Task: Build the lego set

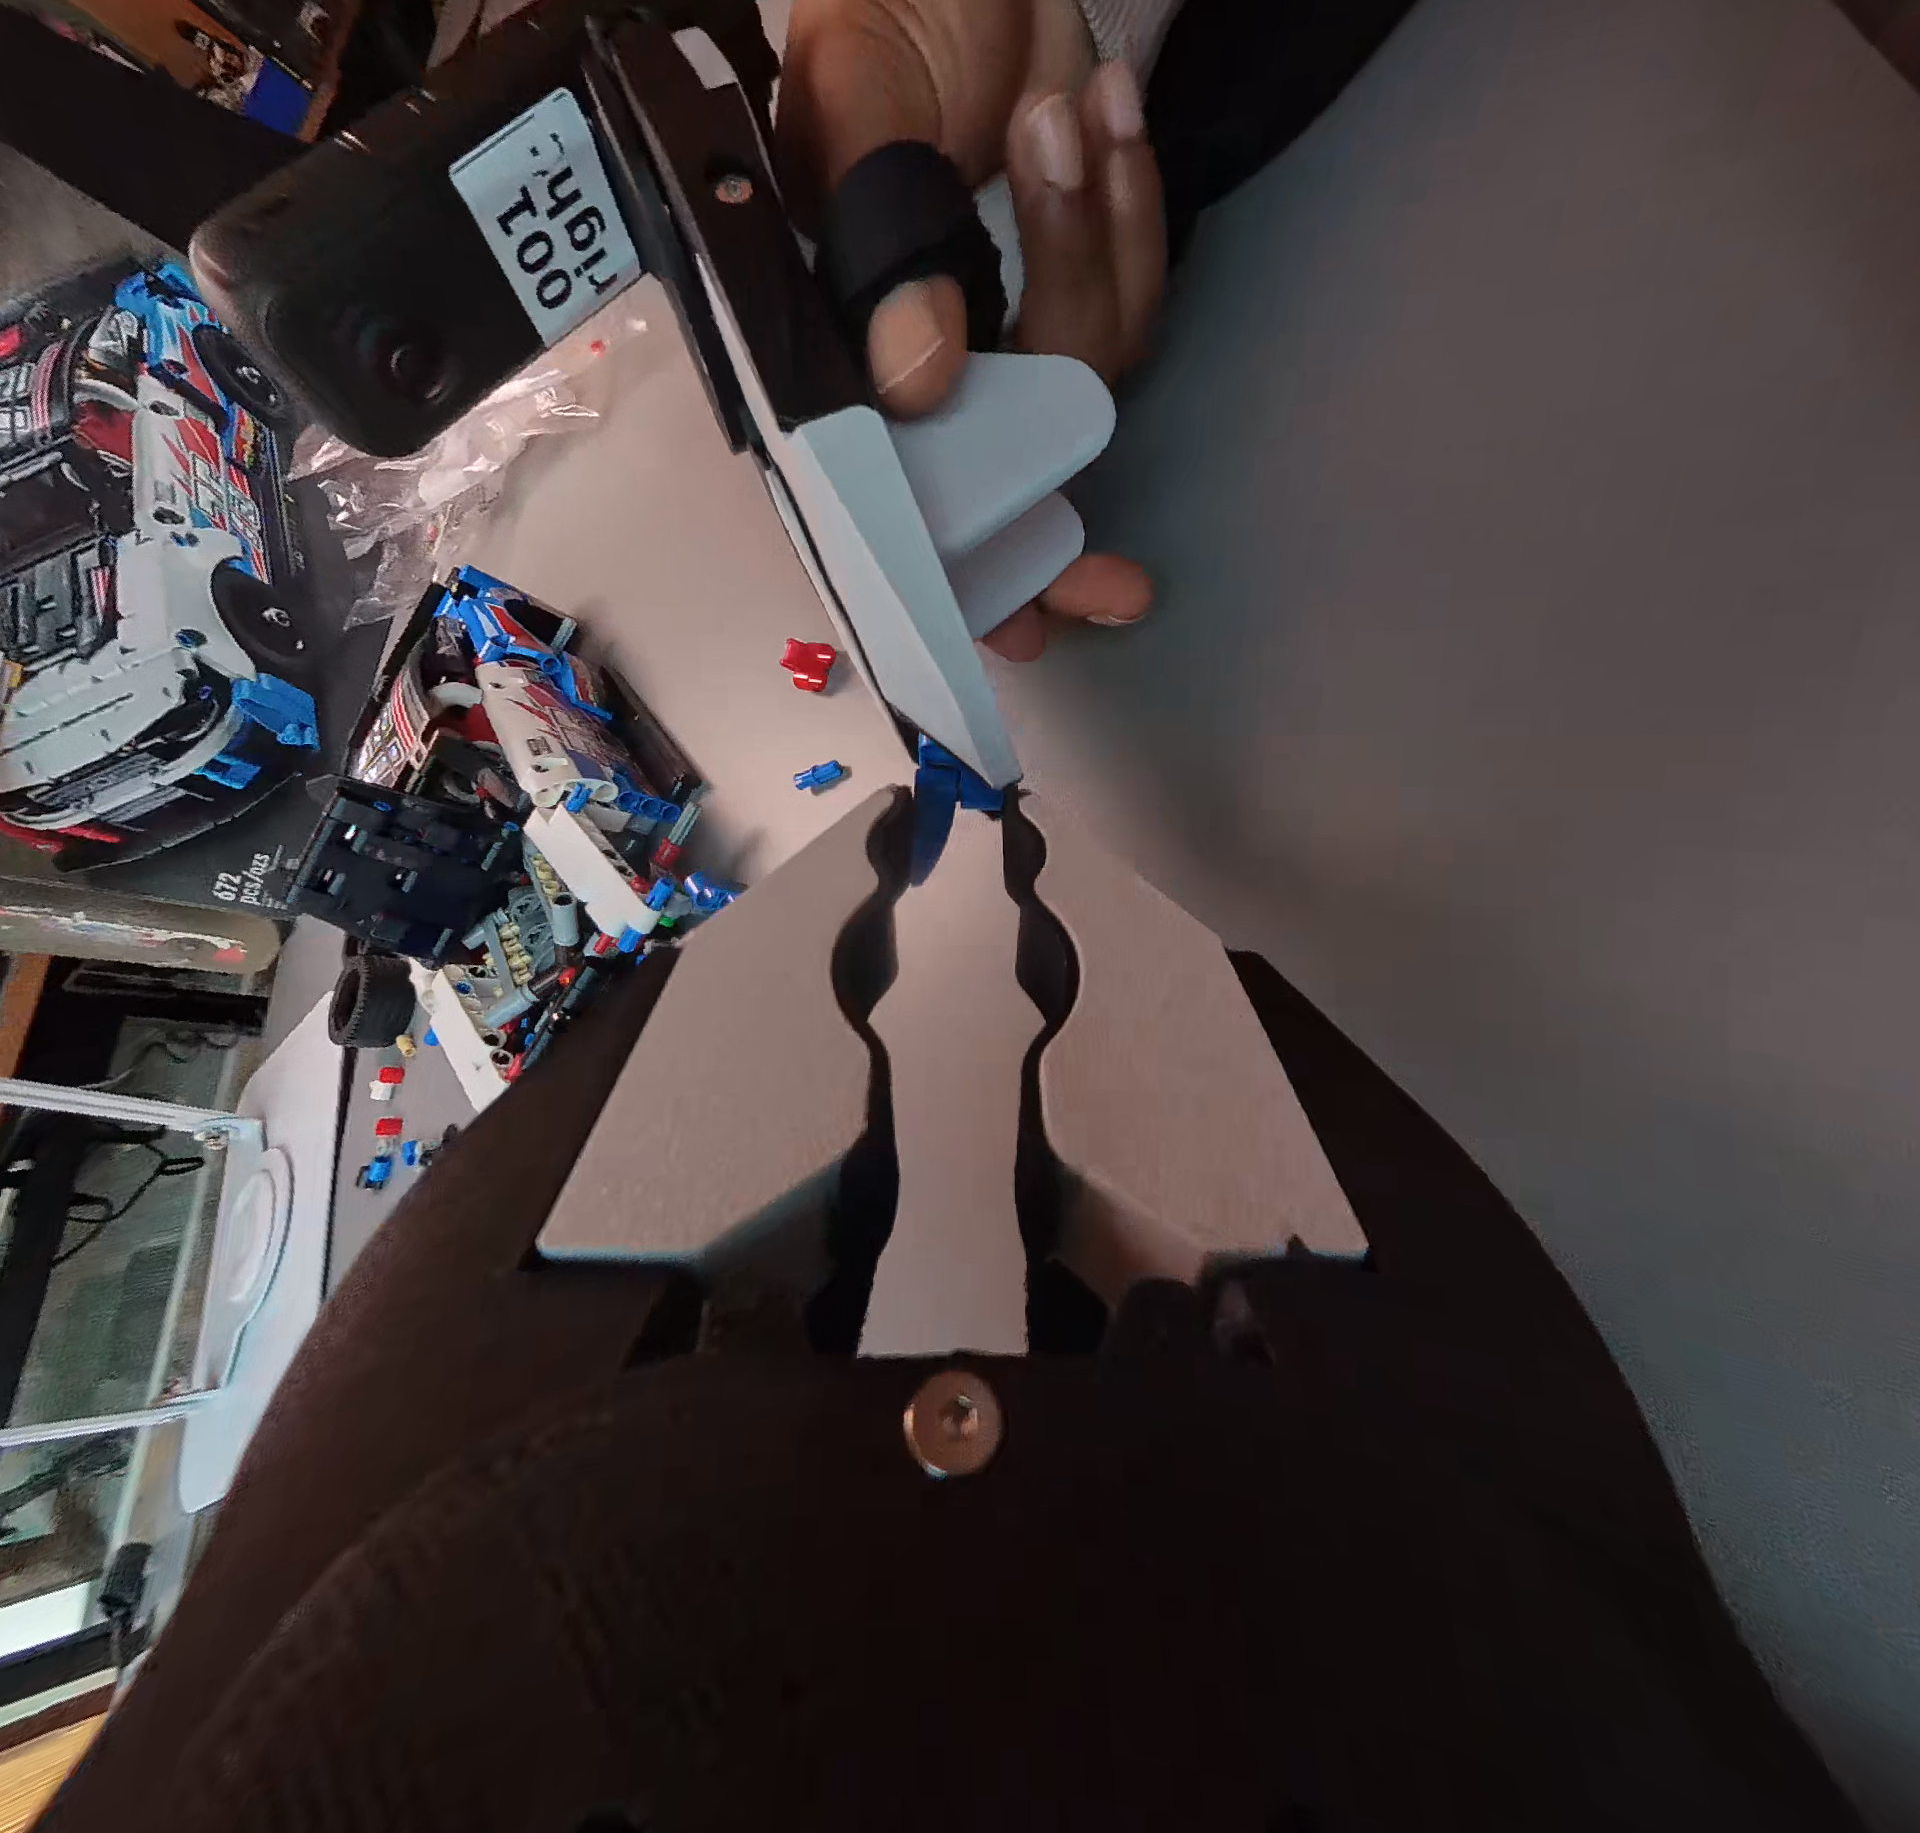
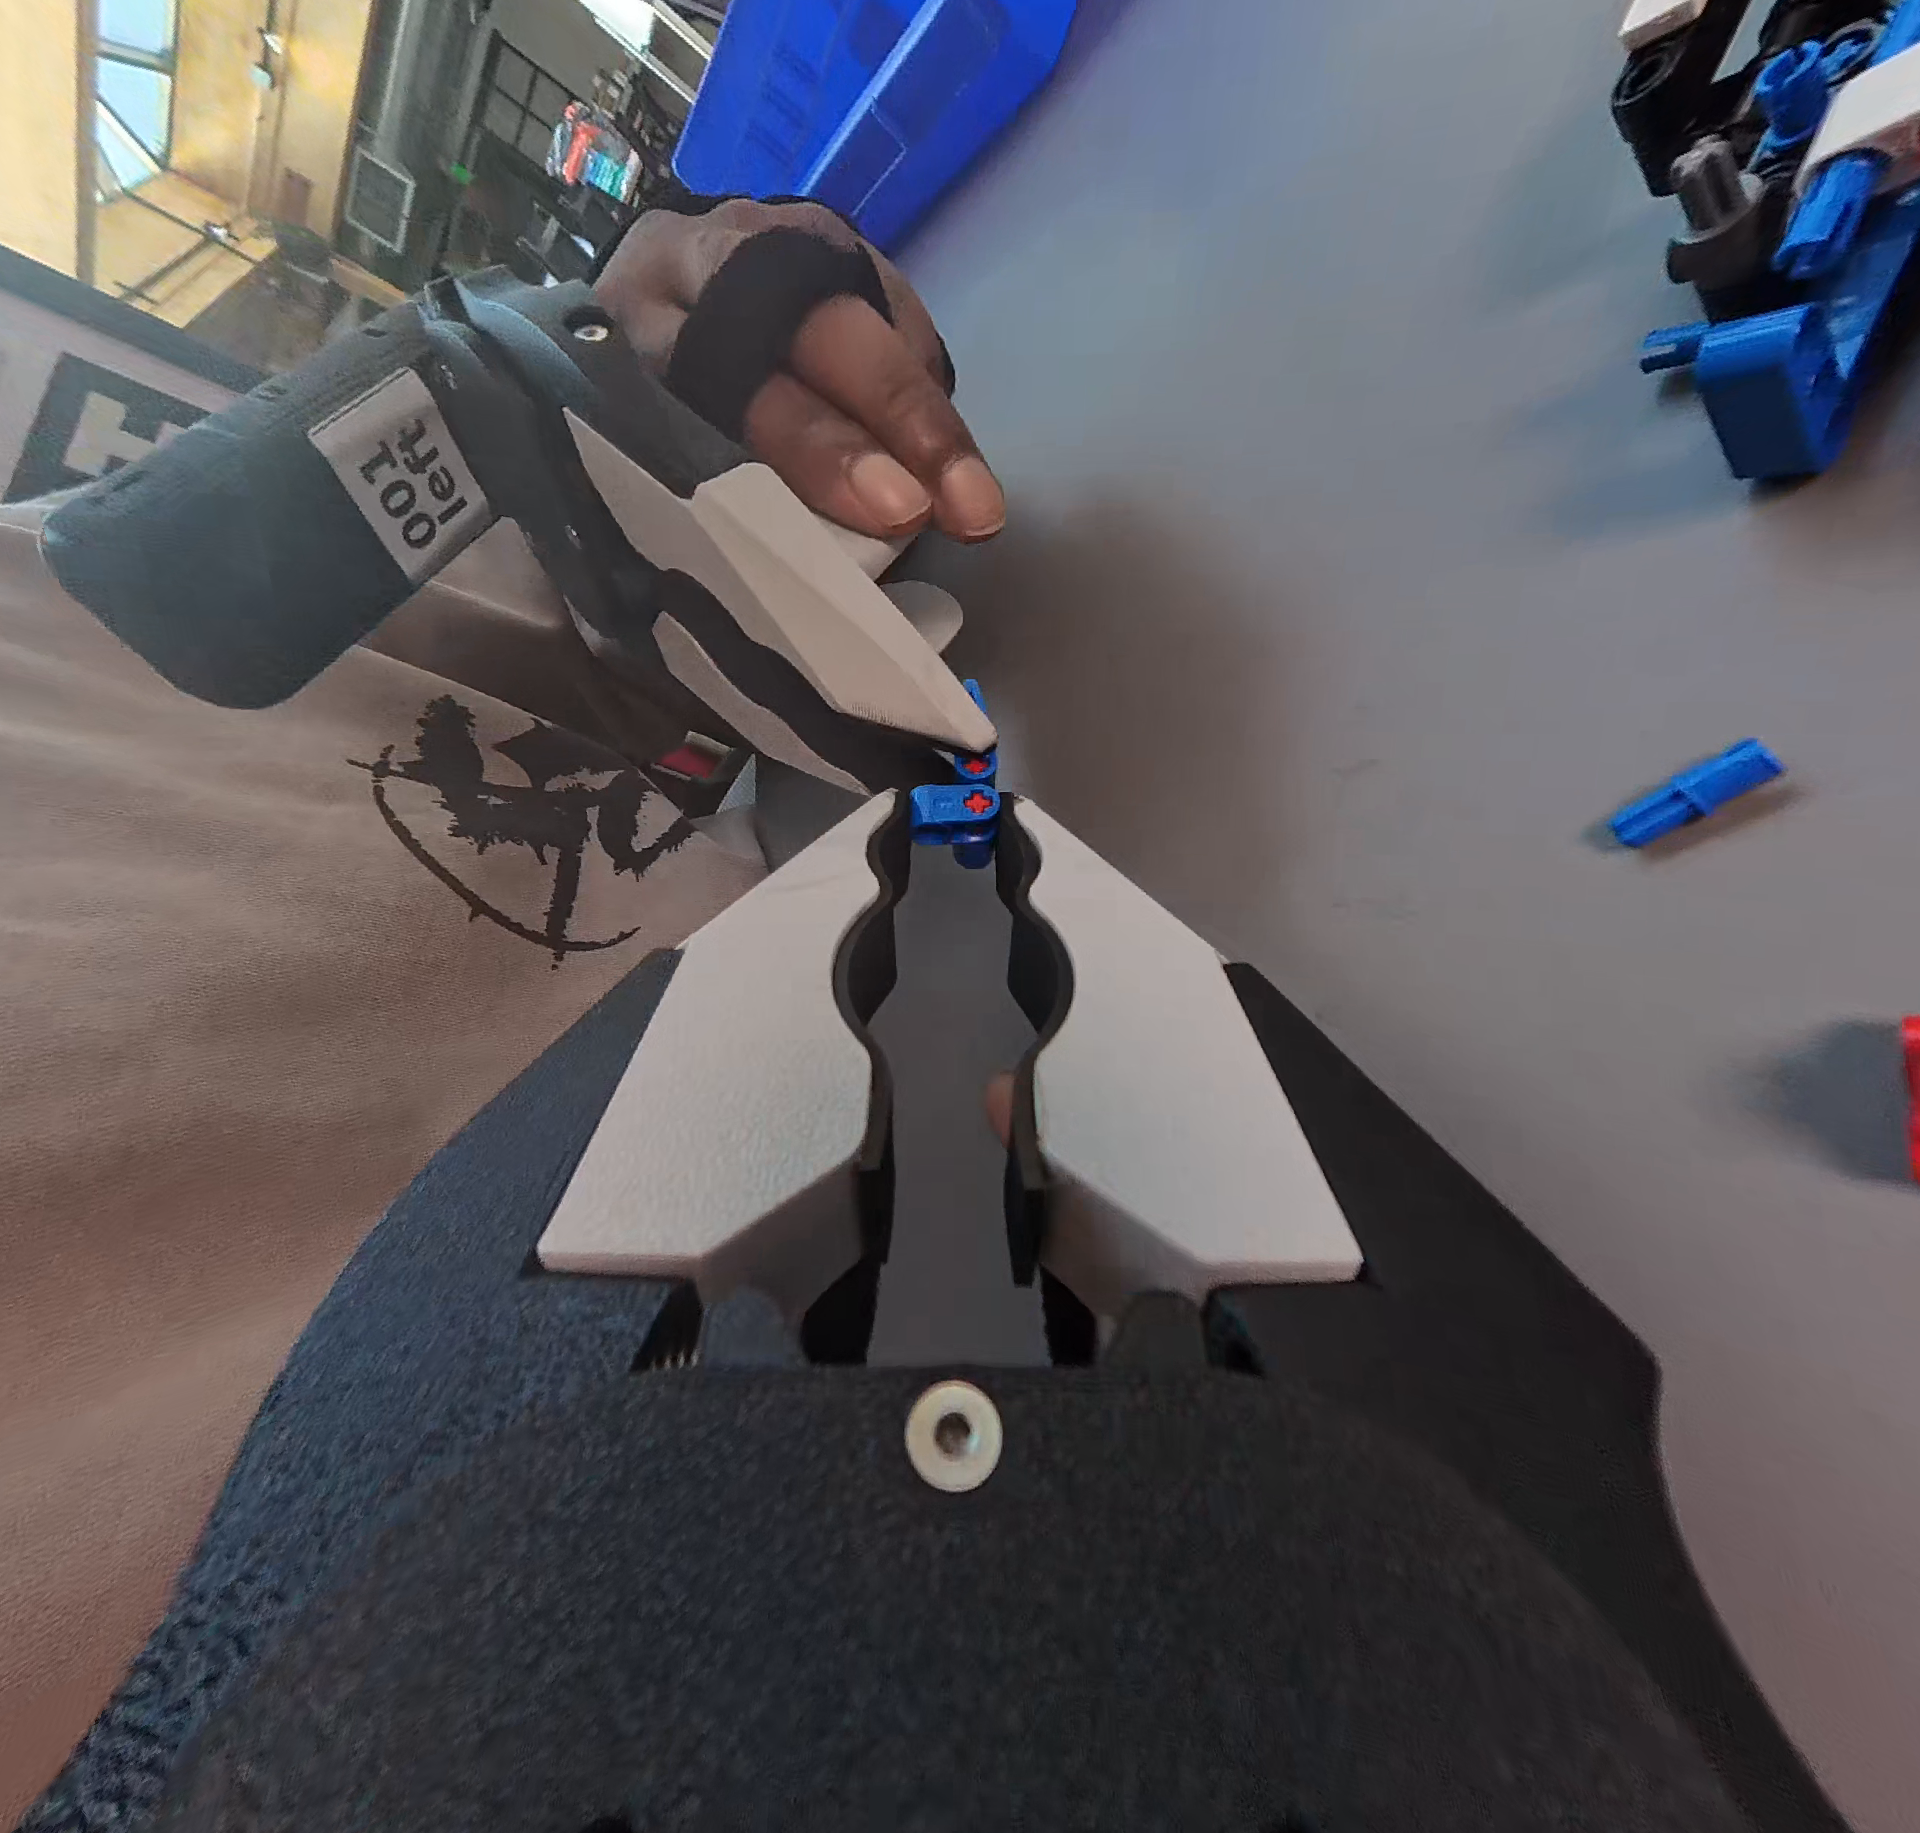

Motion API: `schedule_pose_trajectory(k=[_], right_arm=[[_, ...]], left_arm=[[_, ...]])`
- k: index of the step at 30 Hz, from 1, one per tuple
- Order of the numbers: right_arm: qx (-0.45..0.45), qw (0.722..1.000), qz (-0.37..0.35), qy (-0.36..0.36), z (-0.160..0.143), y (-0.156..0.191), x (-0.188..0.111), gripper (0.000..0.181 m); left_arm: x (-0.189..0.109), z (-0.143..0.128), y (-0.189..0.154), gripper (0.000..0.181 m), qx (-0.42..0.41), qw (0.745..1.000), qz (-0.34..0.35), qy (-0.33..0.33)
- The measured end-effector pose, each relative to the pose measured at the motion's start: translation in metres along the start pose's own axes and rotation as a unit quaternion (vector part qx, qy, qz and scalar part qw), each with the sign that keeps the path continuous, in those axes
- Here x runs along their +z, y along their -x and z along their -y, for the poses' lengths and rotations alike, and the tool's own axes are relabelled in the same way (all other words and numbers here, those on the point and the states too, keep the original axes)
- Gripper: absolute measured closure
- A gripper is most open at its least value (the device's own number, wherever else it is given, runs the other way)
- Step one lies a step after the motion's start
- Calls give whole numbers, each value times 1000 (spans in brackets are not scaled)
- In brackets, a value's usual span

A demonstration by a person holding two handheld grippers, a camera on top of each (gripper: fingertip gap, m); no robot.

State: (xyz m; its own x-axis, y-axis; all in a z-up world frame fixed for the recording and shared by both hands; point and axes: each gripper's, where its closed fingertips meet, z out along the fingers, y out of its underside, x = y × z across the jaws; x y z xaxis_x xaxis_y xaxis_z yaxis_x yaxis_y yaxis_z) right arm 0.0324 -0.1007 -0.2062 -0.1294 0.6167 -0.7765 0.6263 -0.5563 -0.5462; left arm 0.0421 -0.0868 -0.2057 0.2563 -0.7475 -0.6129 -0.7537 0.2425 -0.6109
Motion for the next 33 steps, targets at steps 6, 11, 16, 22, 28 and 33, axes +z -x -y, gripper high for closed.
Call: schedule_pose_trajectory(k=[6, 11, 16, 22, 28, 33], right_arm=[[4, 1000, -19, 4, -2, -6, -1, 169], [13, 999, -30, -1, -1, -10, -2, 169], [20, 999, -24, -5, 0, -10, -3, 169], [22, 1000, -19, -6, 1, -9, -3, 169], [19, 1000, -15, -1, -2, -6, 0, 169], [15, 1000, -9, -9, 0, -3, 0, 169]], left_arm=[[7, -4, -2, 166, 47, 998, 20, 32], [10, -6, 0, 166, 52, 997, 36, 41], [9, -7, 4, 162, 39, 998, 41, 36], [7, -2, 0, 156, 12, 1000, 21, 14], [9, -1, -4, 165, 22, 1000, 14, 18], [7, 0, -3, 166, 3, 1000, 5, 23]])
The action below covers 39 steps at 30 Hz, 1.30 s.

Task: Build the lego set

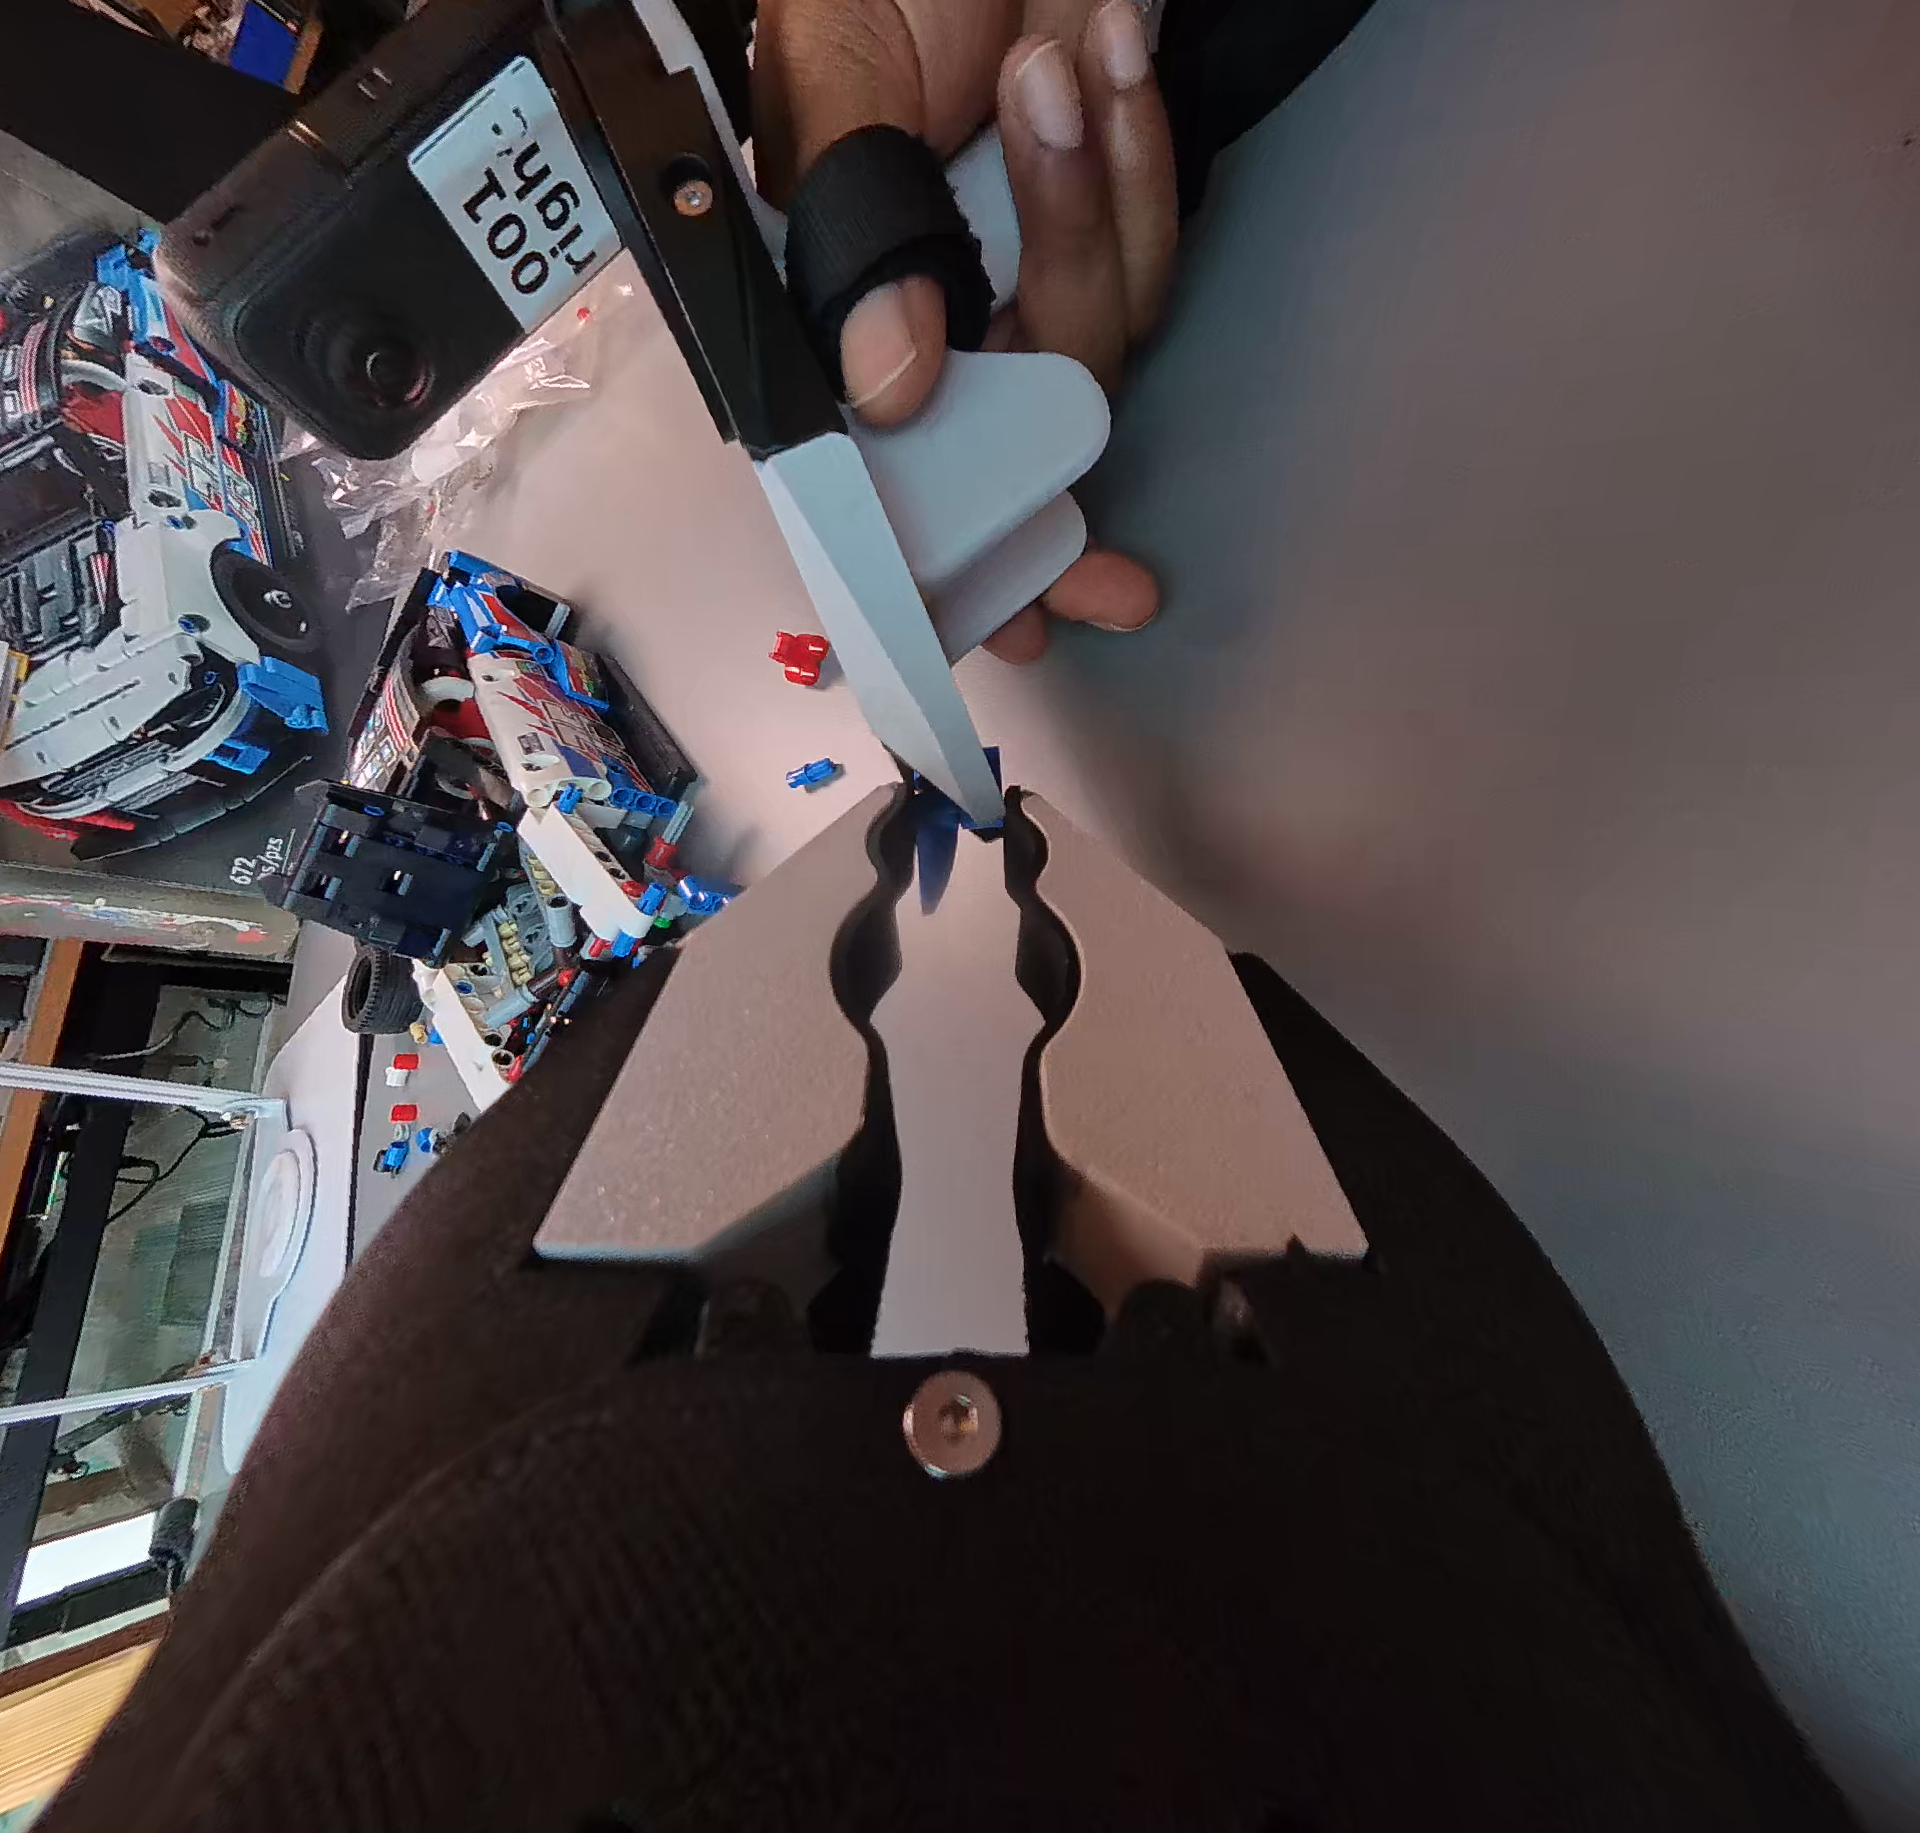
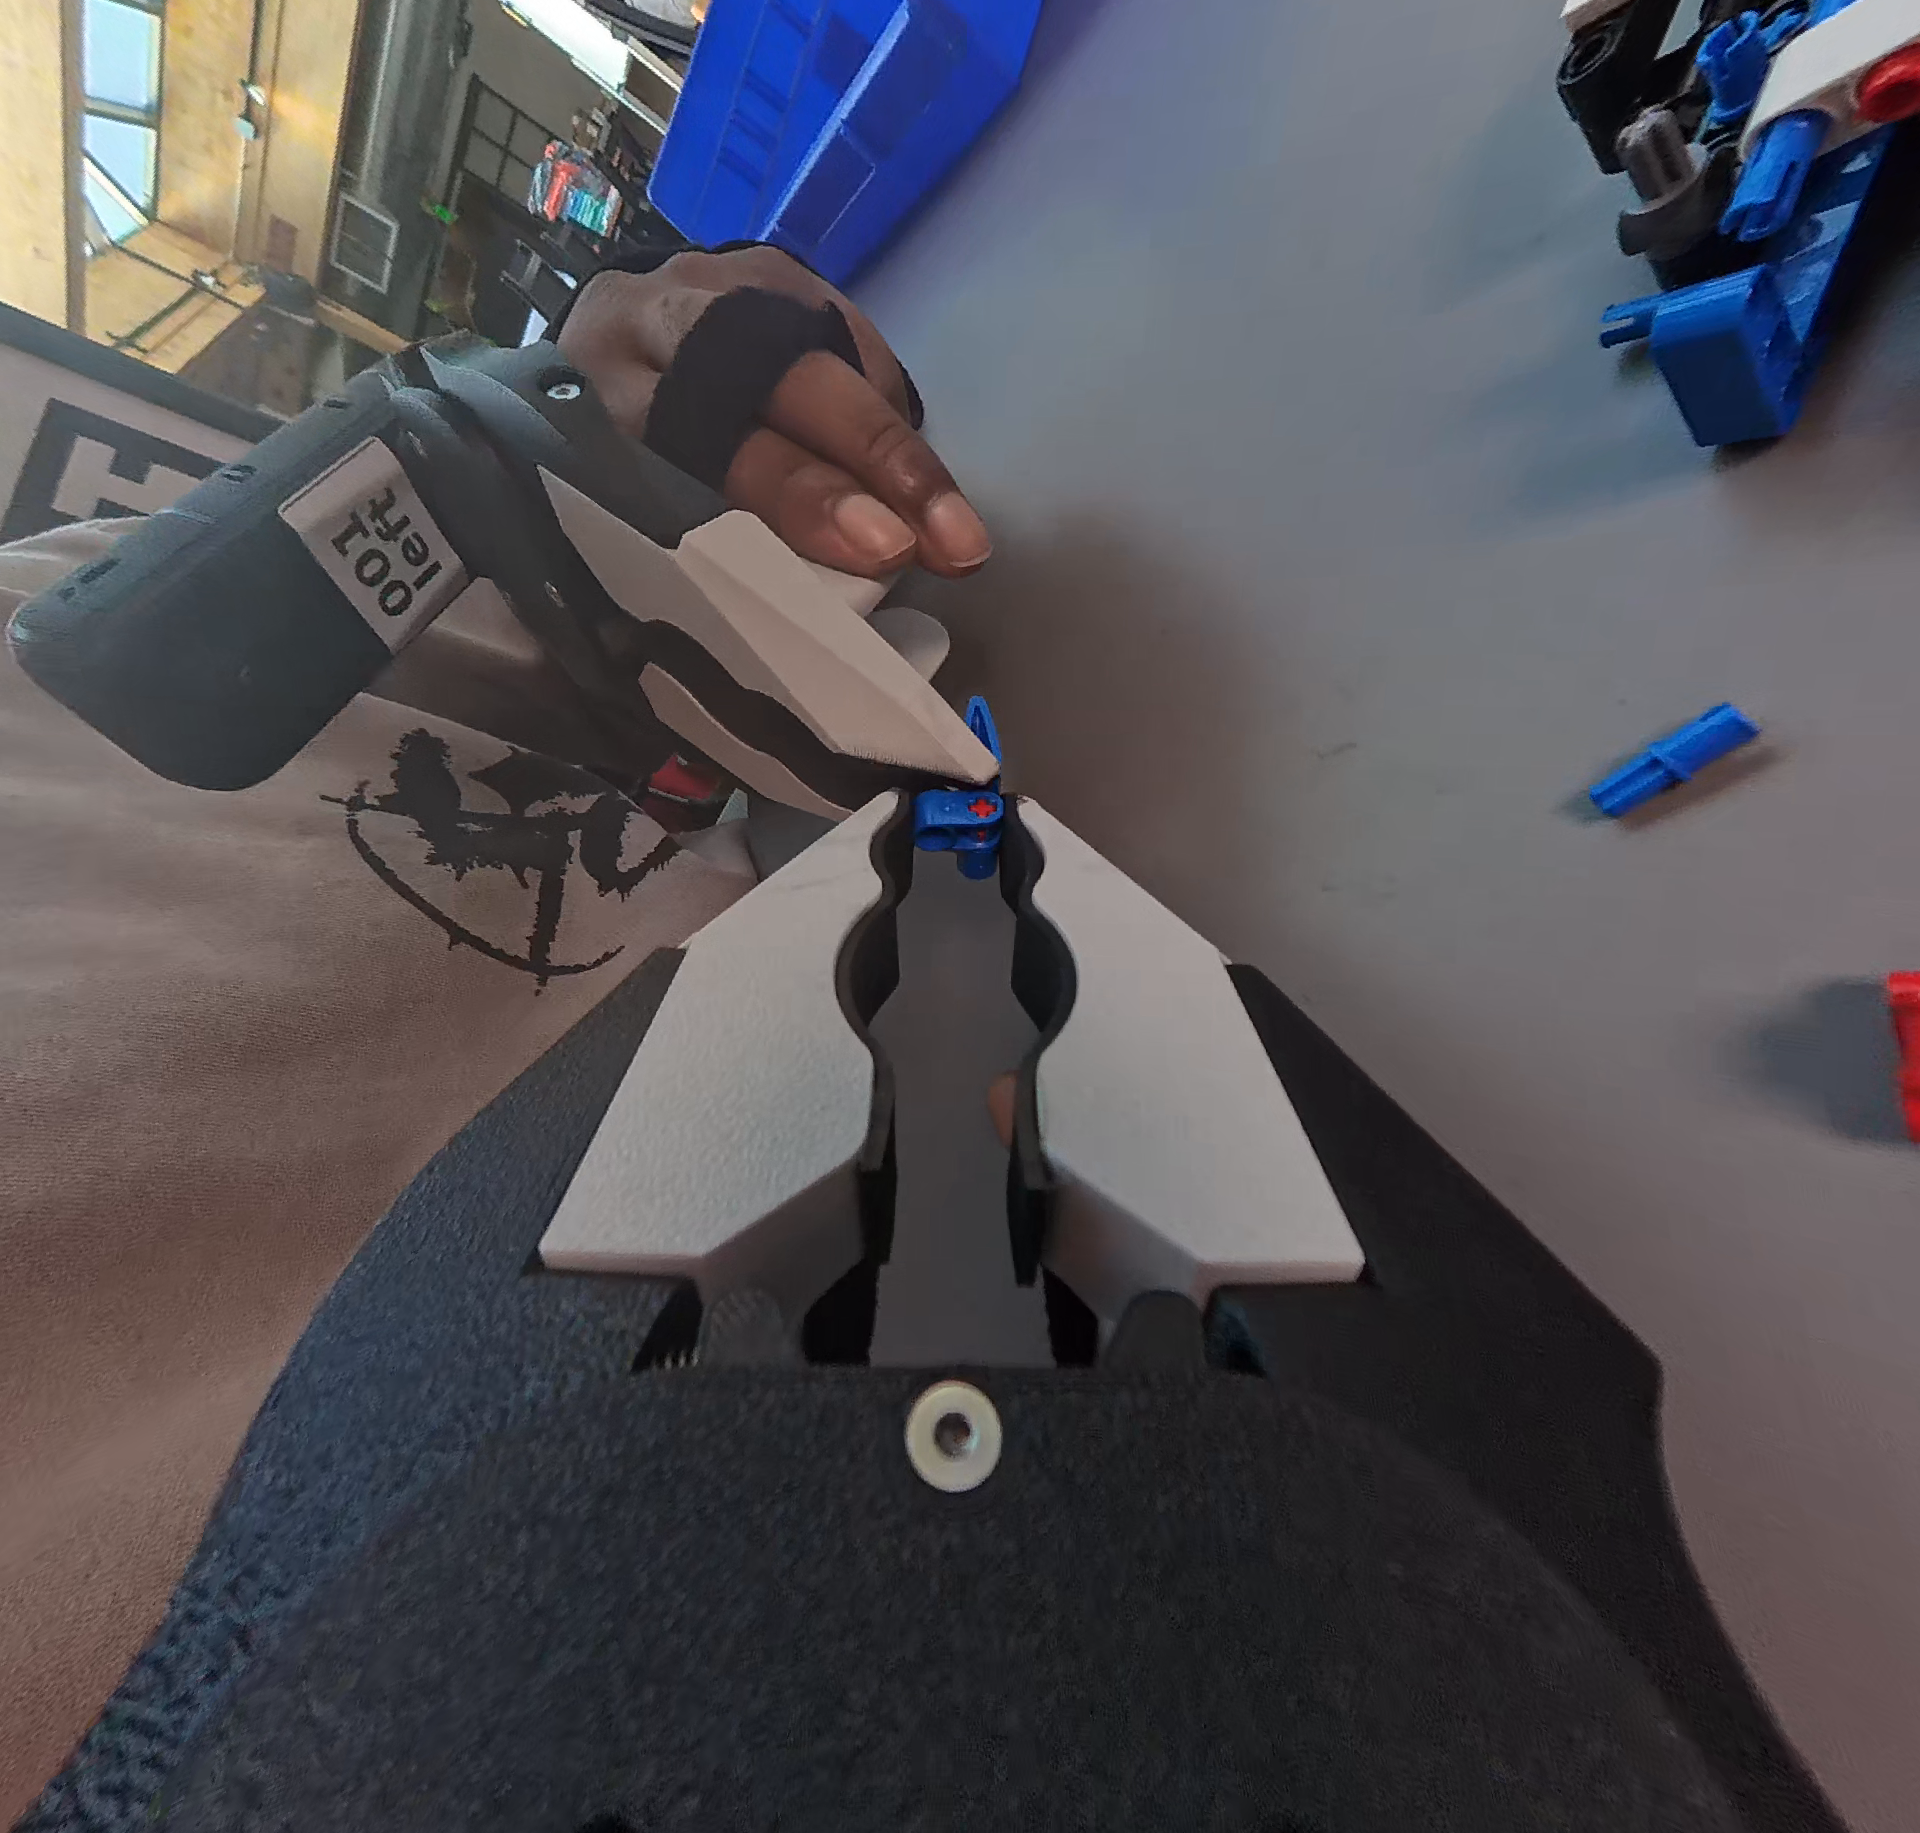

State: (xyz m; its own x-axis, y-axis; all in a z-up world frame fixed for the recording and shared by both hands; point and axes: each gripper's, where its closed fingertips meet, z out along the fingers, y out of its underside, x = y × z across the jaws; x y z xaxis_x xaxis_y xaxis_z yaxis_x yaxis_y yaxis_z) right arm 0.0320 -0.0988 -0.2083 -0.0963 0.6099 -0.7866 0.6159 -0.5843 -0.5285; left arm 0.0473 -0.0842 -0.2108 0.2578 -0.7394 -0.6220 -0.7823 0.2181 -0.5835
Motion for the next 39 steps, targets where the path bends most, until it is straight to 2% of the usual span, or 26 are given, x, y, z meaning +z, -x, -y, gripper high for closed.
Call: schedule_pose_trajectory(k=[7, 9, 10, 15, 18, 23, 27, 29, 31, 33, 35, 36, 39], right_arm=[[-23, 1000, 4, -3, 0, 4, 0, 169], [-32, 999, 13, -4, 0, 7, 0, 161], [-37, 999, 28, -2, 0, 12, -1, 151], [-103, 994, 17, -35, 12, 15, -11, 141], [-137, 989, -20, -54, 20, 7, -19, 145], [-96, 993, -31, -64, 25, -5, -21, 148], [-66, 996, -19, -51, 25, -1, -10, 147], [-79, 995, -41, -36, 22, -6, -6, 170], [-117, 991, -43, -44, 23, -4, -9, 170], [-182, 980, -38, -69, 30, 6, -16, 170], [-280, 954, -65, -86, 35, 11, -24, 170], [-330, 936, -74, -95, 36, 16, -26, 170], [-434, 890, -103, -93, 32, 24, -24, 170]], left_arm=[[-2, 3, -1, 168, -29, 999, -13, 0], [-2, 3, -2, 168, -39, 999, -20, -3], [-2, 3, -2, 168, -44, 999, -23, -5], [-6, 0, 10, 167, -111, 993, -21, -28], [-8, -4, 16, 167, -133, 990, -12, -32], [-6, -9, 19, 167, -106, 994, 12, -11], [-3, -10, 18, 167, -66, 997, 33, 1], [-3, -10, 20, 167, -45, 998, 47, 8], [-4, -9, 23, 166, -52, 997, 56, -1], [-9, -5, 28, 155, -116, 992, 39, -31], [-16, 0, 29, 144, -212, 974, -15, -76], [-20, 4, 28, 147, -250, 962, -43, -102], [-32, 15, 36, 158, -313, 932, -69, -167]])
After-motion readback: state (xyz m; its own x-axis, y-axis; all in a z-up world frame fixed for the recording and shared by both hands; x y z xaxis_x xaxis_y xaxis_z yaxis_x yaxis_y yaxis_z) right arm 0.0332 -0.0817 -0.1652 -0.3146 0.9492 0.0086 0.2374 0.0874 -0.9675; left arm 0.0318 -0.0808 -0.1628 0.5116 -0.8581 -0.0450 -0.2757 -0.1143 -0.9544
